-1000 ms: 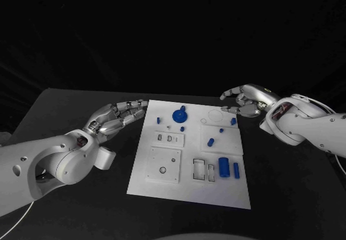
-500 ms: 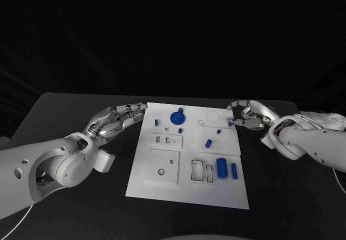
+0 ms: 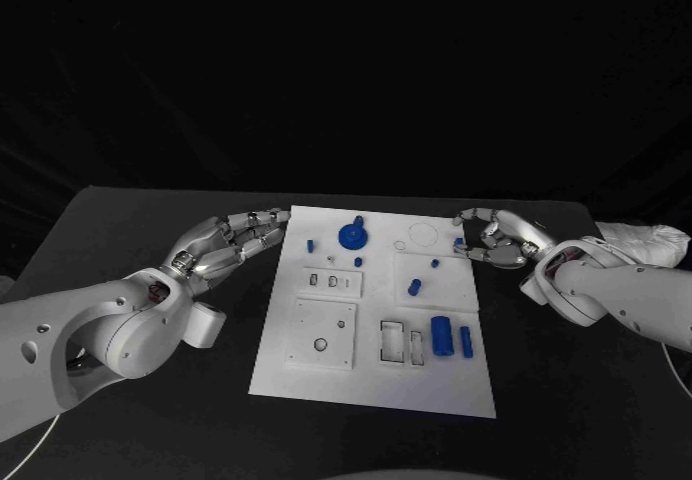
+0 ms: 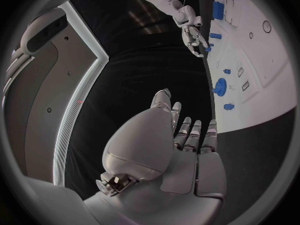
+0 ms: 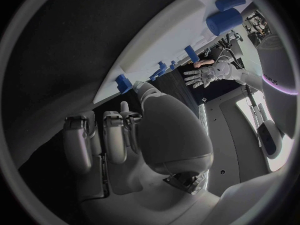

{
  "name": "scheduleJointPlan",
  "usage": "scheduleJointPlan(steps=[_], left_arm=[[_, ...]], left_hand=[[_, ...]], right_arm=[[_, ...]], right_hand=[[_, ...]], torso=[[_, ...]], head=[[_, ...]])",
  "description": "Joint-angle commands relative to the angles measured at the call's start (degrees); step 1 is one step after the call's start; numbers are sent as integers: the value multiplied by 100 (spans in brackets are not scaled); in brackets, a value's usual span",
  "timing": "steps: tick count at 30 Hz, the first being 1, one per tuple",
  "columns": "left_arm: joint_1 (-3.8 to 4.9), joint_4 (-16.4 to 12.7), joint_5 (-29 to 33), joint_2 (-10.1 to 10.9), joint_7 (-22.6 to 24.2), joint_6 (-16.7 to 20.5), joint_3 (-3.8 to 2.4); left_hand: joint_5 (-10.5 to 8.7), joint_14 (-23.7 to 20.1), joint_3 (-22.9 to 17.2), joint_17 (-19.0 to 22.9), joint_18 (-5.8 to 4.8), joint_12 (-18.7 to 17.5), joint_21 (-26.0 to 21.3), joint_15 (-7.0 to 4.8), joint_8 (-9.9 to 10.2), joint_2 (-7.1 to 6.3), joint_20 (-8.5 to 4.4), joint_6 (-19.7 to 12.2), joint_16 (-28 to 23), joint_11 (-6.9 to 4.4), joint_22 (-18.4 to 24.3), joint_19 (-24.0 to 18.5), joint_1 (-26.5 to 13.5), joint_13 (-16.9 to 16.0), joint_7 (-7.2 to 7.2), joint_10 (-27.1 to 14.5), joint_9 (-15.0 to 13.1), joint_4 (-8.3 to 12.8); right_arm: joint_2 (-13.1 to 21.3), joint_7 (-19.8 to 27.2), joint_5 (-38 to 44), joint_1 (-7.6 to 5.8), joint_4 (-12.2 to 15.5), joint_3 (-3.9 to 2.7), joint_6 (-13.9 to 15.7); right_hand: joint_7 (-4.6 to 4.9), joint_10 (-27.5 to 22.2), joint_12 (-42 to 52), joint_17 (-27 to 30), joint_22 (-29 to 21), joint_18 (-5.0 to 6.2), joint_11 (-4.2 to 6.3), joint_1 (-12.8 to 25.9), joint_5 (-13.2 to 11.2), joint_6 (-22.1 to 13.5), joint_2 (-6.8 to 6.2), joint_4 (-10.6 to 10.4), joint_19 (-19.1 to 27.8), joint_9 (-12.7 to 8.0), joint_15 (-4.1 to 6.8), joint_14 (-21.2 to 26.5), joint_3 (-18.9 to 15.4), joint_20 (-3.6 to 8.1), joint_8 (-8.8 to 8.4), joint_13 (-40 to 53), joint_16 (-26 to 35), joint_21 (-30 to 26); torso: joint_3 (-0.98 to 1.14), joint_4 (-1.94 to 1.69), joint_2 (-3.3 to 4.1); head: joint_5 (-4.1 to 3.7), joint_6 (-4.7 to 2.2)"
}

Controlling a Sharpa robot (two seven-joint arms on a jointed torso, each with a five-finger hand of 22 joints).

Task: Assemble the parts on the task board

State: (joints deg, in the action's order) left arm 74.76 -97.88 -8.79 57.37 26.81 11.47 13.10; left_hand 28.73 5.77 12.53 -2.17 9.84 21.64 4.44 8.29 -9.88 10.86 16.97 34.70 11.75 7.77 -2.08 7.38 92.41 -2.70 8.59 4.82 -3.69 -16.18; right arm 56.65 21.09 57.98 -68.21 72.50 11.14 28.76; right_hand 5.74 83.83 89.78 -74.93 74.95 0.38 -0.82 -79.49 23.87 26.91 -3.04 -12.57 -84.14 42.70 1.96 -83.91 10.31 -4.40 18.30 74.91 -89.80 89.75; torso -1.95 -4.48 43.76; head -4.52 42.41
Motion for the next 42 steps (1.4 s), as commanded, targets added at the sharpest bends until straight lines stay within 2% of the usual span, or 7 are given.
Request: scheduleJointPlan(steps=[1, 11, 14, 19, 21, 33, 42], left_arm=[[0, -4, -39, -1, 96, -112, -3], [-2, 6, -40, 4, 92, -118, -2], [-3, 9, -40, 5, 91, -117, -2], [-5, 15, -41, 3, 86, -122, -2], [-5, 14, -42, 3, 85, -121, -2], [-7, -12, -181, 8, 74, -129, -1], [-8, -12, -192, 15, 71, -129, -1]], left_hand=[[39, -6, -32, -6, -34, 24, 33, 31, -15, -16, -12, -33, 29, 38, -5, 45, 53, 0, 14, -2, 5, -4], [39, -8, -34, -5, -36, 22, 33, 31, -14, -15, -12, -38, 27, 39, -5, 45, 56, 1, 14, -4, 5, -4], [39, -8, -34, -5, -36, 22, 33, 31, -14, -15, -12, -38, 27, 39, -5, 45, 56, 1, 14, -4, 5, -4], [39, -8, -34, -5, -36, 22, 33, 31, -14, -15, -12, -38, 27, 39, -5, 45, 56, 1, 14, -4, 5, -4], [39, -8, -34, -5, -36, 22, 33, 31, -14, -15, -12, -38, 27, 39, -5, 45, 56, 1, 14, -4, 5, -4], [39, -8, -34, -5, -36, 22, 33, 31, -14, -15, -12, -38, 27, 39, -5, 45, 56, 1, 14, -4, 5, -4], [39, -8, -34, -5, -36, 22, 33, 31, -14, -15, -12, -38, 27, 39, -5, 45, 56, 1, 14, -4, 5, -4]], right_arm=[[3, 99, 92, 27, -14, 1, -144], [-6, 77, 103, 78, -60, 1, -212], [-11, 75, 104, 85, -79, 1, -221], [-24, 85, 100, 96, -104, 1, -226], [-27, 83, 97, 99, -107, 1, -231], [-50, 31, 66, 104, -138, 1, -268], [-65, 5, 62, 105, -139, 0, -273]], right_hand=[[-1, 617, 22, -1507, 1505, -38, -38, -29, -107, -102, -28, -73, -586, 32, -32, -609, 0, -43, 85, 1509, -20, 25], [7, 617, 22, -1507, 1505, -38, -40, -73, -147, -154, -32, -100, -586, 83, -34, -609, 23, -45, 226, 1509, -20, 25], [12, 617, 22, -1507, 1505, -38, -45, -116, -57, -164, -35, -102, -586, 117, -38, -609, 51, -47, 329, 1509, -20, 25], [20, 617, 22, -1507, 1505, -38, -49, -198, 329, -112, -46, -131, -586, 250, -44, -609, 147, -51, 690, 1509, -20, 25], [22, 617, 22, -1507, 1505, -38, -50, -210, 396, -95, -48, -146, -586, 299, -47, -609, 174, -51, 815, 1509, -20, 25], [24, 617, 22, -1507, 1505, -38, -54, -233, 466, -47, -31, -172, -586, 368, -45, -609, 230, -56, 1021, 1509, -20, 25], [7, 617, 22, -1507, 1505, -38, -43, -232, 453, 156, -20, -208, -586, 501, -43, -609, 268, -54, 1402, 1509, -20, 25]], torso=[[1, 5, -2], [2, -1, 0], [2, 0, 2], [1, 2, 2], [1, -1, 2], [0, -1, 1], [-2, -4, 0]], head=[[6, 7], [5, 13], [1, 17], [-1, 32], [-4, 36], [7, 70], [16, 85]])
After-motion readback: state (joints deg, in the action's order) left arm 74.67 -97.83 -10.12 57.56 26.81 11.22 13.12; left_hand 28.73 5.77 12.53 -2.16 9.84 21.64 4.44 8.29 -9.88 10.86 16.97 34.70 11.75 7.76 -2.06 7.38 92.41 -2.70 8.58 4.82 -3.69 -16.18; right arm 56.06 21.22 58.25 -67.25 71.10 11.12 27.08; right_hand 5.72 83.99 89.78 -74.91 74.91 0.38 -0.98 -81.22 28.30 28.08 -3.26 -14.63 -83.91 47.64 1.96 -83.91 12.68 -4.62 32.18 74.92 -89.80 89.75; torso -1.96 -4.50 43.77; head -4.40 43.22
